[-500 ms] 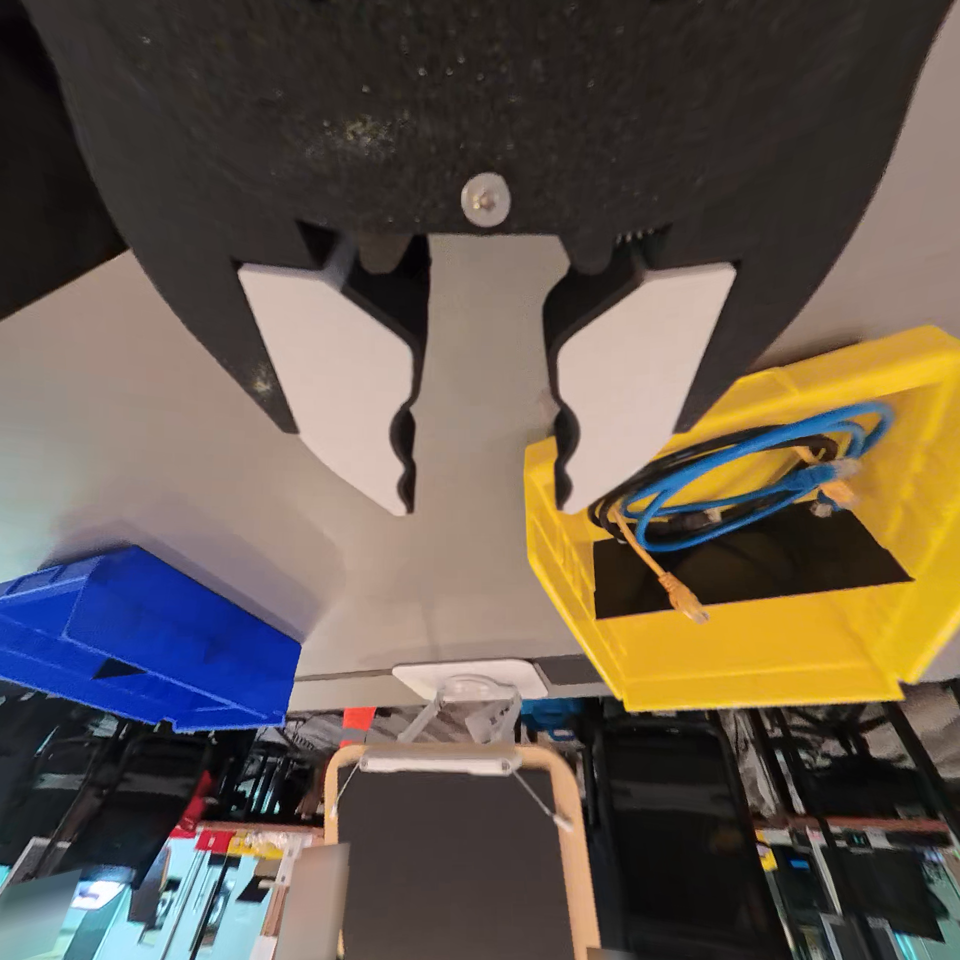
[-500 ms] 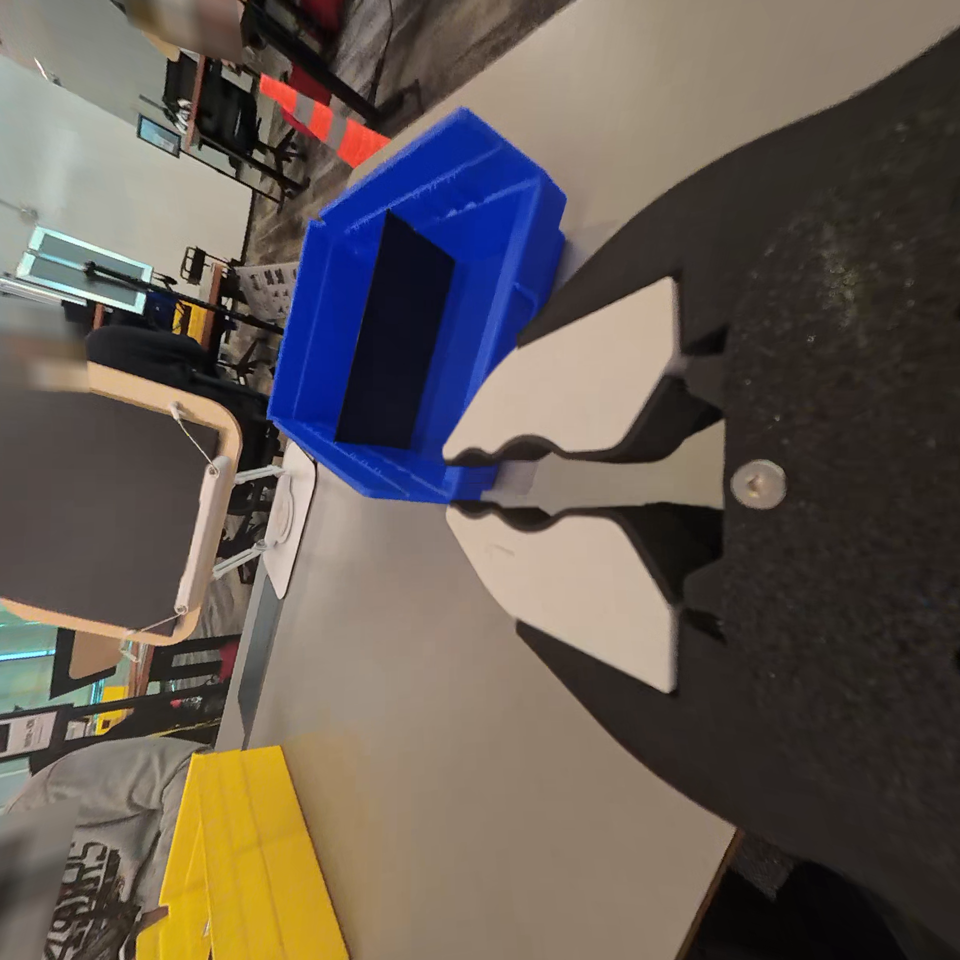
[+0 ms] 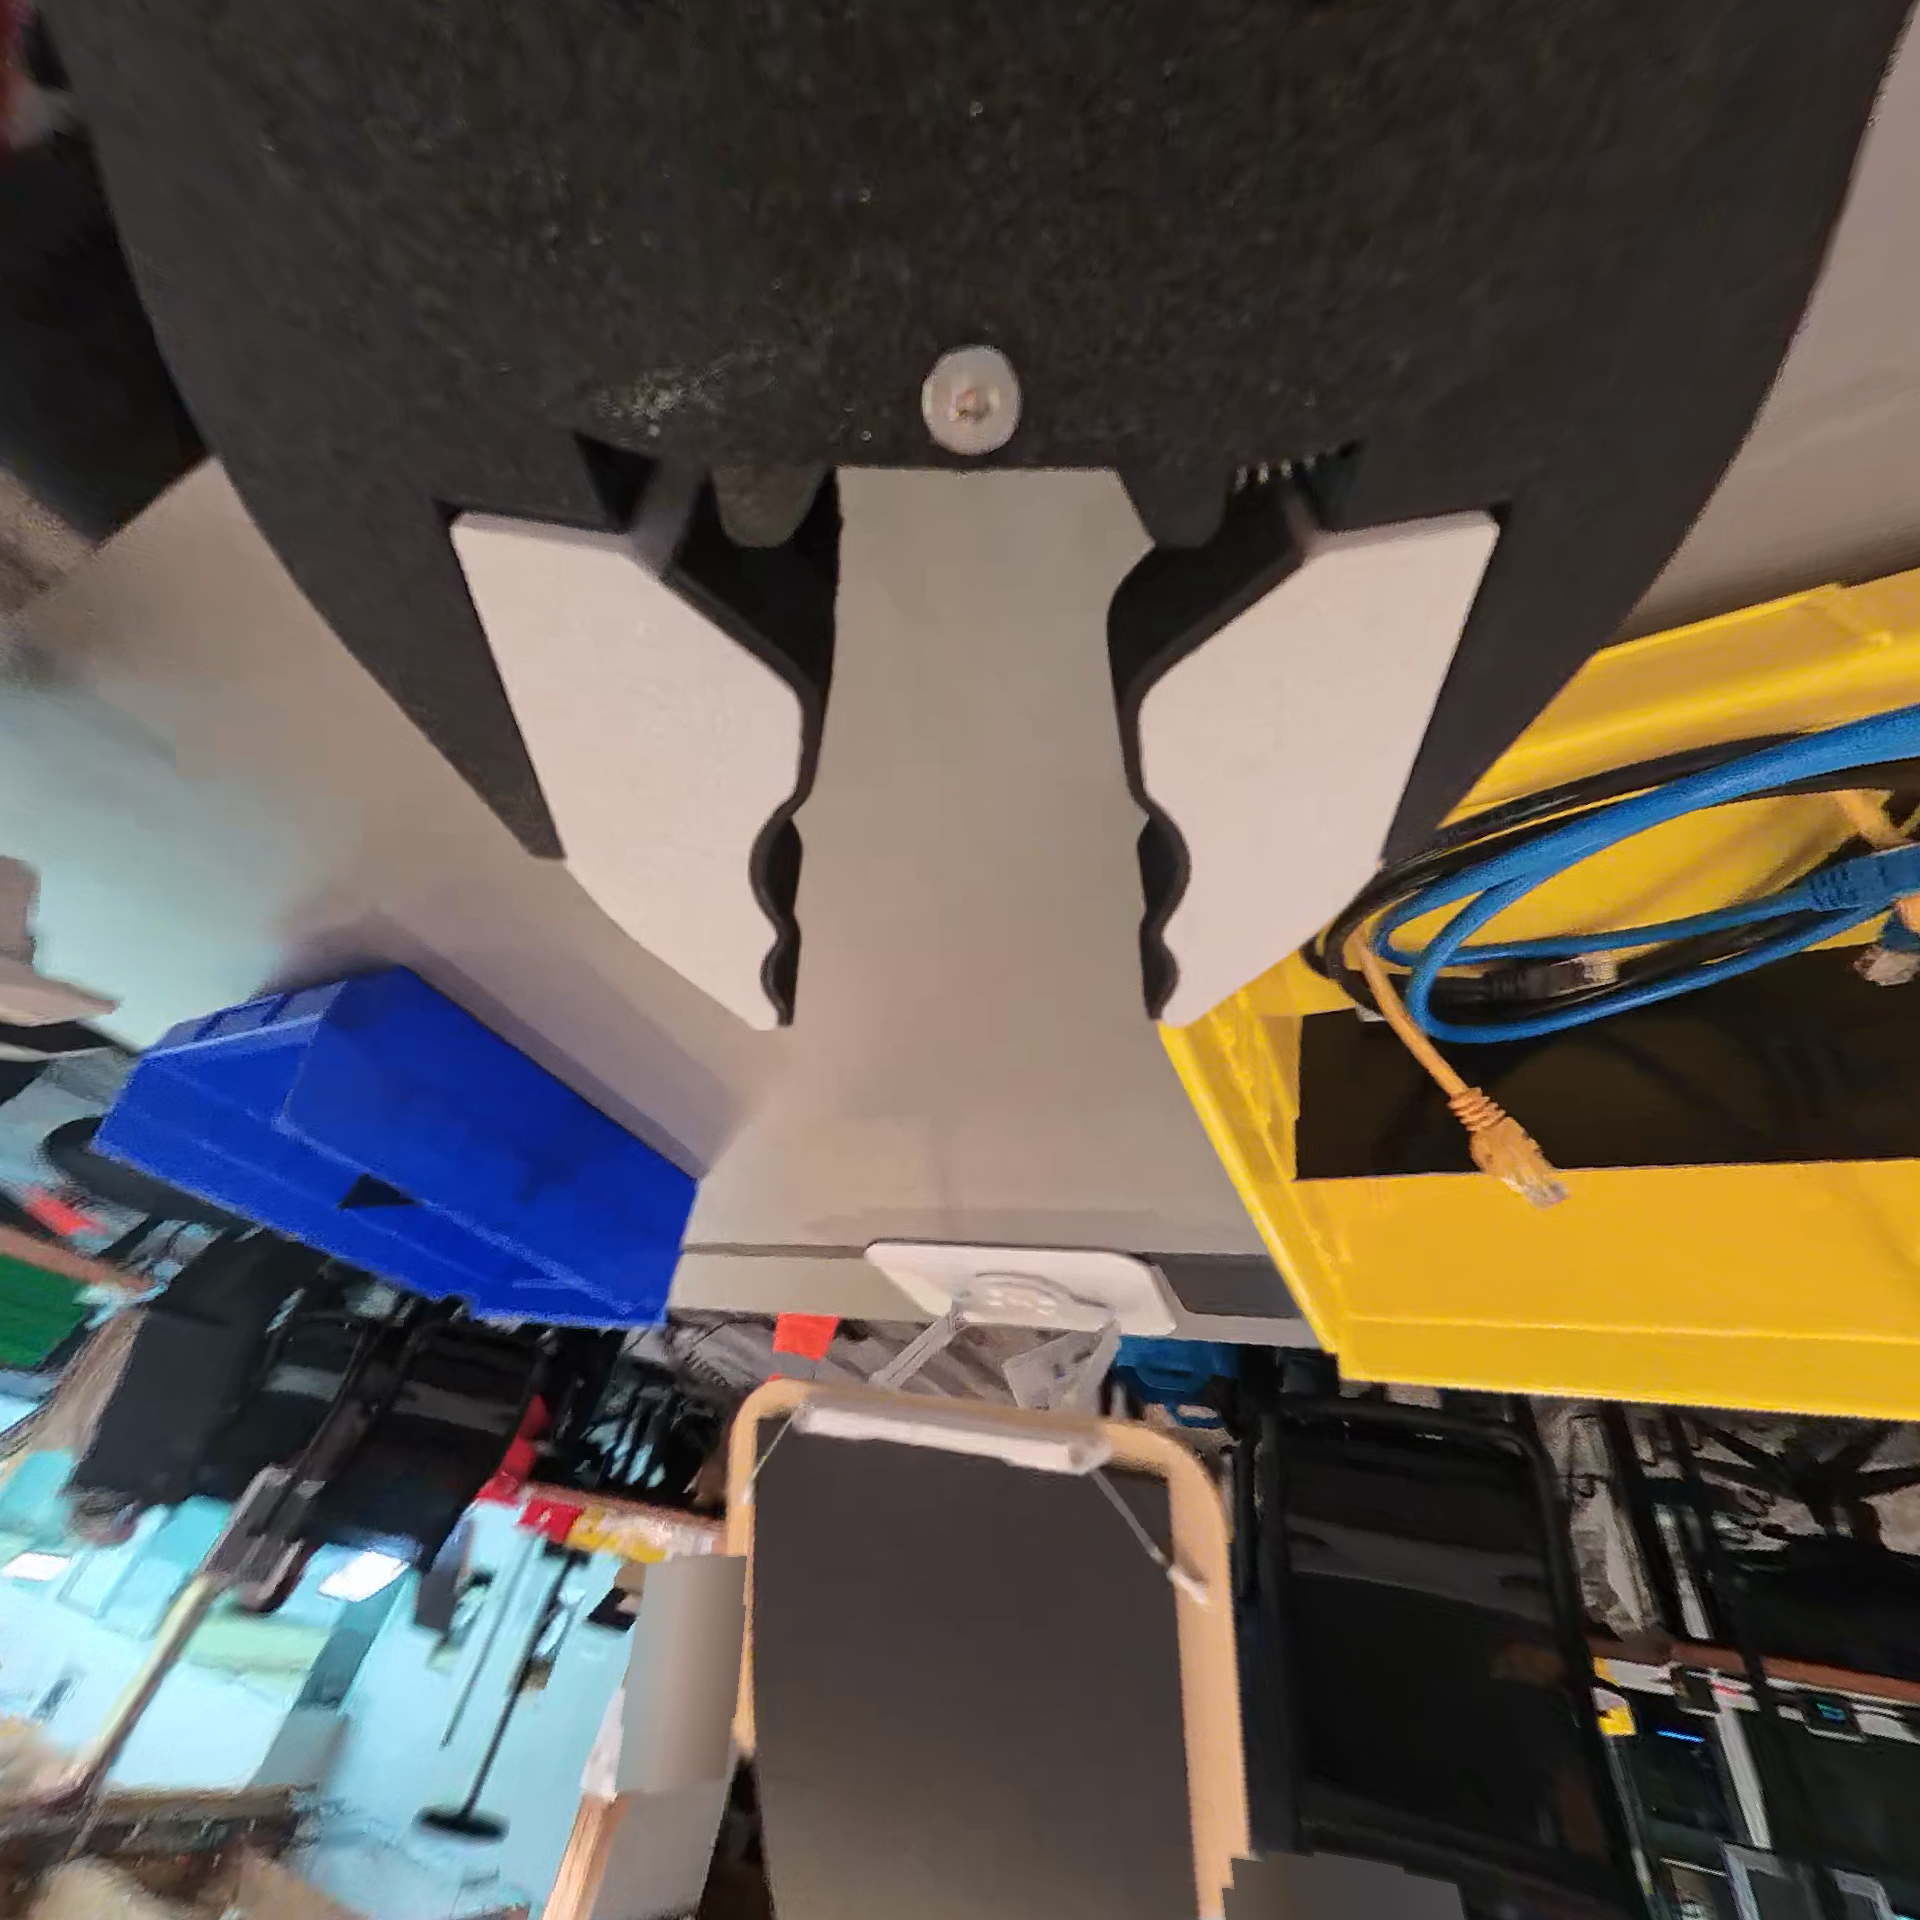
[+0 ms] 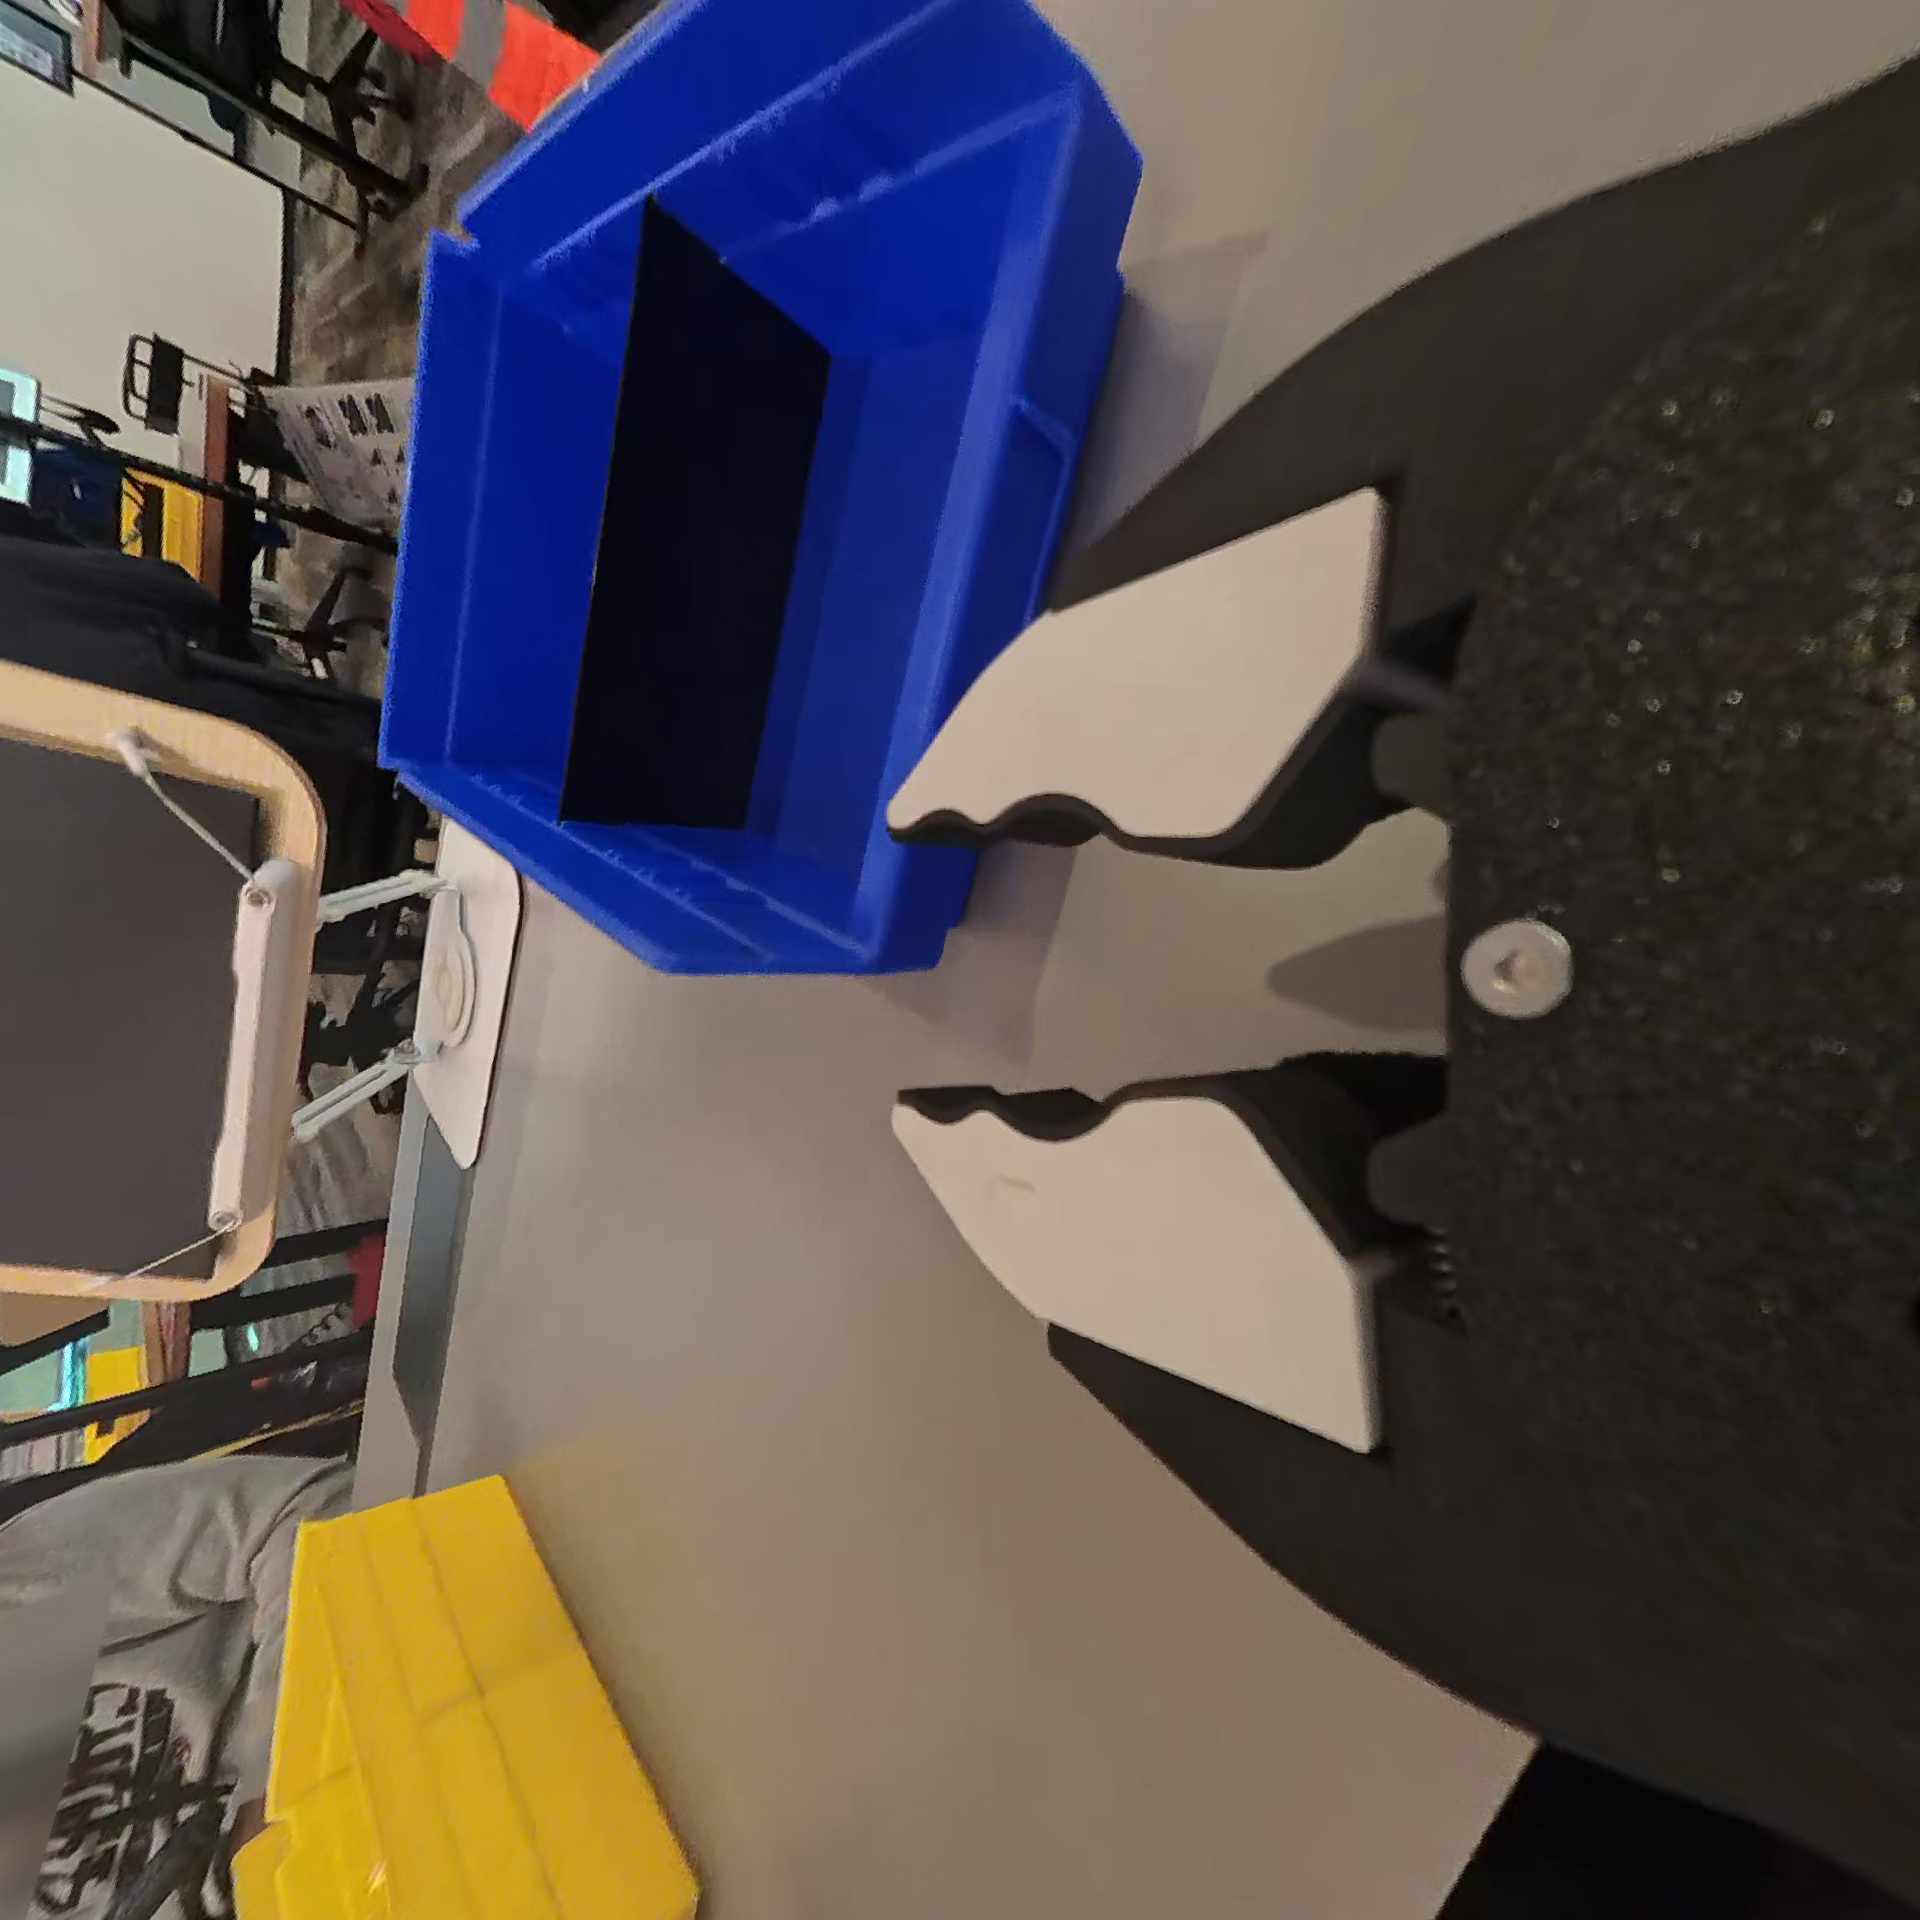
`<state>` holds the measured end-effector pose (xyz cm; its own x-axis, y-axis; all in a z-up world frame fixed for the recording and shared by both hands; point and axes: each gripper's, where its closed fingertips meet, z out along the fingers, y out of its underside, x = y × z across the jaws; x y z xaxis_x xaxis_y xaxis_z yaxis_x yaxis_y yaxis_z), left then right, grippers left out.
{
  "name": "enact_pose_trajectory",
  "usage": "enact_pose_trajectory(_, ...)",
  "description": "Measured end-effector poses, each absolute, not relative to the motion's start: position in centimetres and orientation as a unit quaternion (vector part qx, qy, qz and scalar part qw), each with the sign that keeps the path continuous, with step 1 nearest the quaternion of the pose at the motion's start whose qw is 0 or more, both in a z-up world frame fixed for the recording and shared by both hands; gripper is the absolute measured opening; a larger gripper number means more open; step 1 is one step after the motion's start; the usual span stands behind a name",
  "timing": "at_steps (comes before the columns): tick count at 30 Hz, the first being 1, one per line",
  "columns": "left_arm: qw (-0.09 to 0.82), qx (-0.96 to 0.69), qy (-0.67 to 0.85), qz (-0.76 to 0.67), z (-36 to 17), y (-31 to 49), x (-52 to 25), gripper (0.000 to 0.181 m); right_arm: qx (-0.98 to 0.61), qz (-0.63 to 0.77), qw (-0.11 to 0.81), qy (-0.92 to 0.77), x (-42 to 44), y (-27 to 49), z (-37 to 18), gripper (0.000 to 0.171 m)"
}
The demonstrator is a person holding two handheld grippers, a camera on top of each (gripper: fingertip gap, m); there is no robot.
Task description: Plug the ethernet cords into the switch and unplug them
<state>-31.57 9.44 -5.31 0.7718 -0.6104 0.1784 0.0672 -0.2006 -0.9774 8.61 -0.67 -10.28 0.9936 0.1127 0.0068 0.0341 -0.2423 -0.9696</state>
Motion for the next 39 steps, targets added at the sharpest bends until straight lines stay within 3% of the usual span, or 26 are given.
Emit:
enact_pose_trajectory(5,0.605,-0.698,0.204,-0.323,-4.2,7.7,-31.4,0.043,-0.784,0.024,0.616,-0.071,7.9,-0.2,-9.4,0.044)
enact_pose_trajectory(8,0.589,-0.729,0.210,-0.277,-5.9,8.4,-31.8,0.062,-0.778,-0.001,0.623,-0.082,8.6,0.1,-8.9,0.044)
enact_pose_trajectory(11,0.585,-0.750,0.190,-0.243,-6.9,9.0,-33.1,0.053,-0.782,0.031,0.619,-0.068,8.5,-0.1,-9.5,0.043)
enact_pose_trajectory(20,0.561,-0.759,0.211,-0.257,-8.5,10.1,-32.9,0.051,-0.788,0.025,0.611,-0.069,9.2,0.3,-10.5,0.041)
enact_pose_trajectory(30,0.578,-0.715,0.284,-0.273,-6.0,12.8,-30.6,0.049,-0.758,0.039,0.637,-0.132,6.8,3.0,-8.0,0.042)
enact_pose_trajectory(39,0.538,-0.781,0.281,-0.146,-6.9,14.5,-33.2,0.052,-0.771,0.070,0.613,-0.159,5.6,4.4,-9.8,0.037)
